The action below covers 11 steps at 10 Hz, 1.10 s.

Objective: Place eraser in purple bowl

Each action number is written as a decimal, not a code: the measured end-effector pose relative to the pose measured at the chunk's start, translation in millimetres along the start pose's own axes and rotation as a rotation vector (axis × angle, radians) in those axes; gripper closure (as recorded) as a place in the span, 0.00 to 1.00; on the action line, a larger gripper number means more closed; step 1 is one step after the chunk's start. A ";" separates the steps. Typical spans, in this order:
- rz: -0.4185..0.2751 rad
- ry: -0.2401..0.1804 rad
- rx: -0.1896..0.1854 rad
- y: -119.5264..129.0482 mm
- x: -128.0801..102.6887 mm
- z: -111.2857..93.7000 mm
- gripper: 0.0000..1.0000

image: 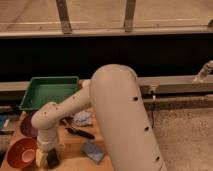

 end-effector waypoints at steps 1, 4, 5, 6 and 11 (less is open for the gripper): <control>0.001 0.000 0.005 -3.2 0.7 -1.1 0.62; 0.003 0.018 0.014 -1.8 -0.3 2.3 0.93; 0.013 0.052 0.032 3.7 -3.9 11.3 0.99; 0.010 0.067 0.034 9.7 -5.0 17.1 1.00; 0.017 -0.034 0.010 -9.1 2.4 -8.6 1.00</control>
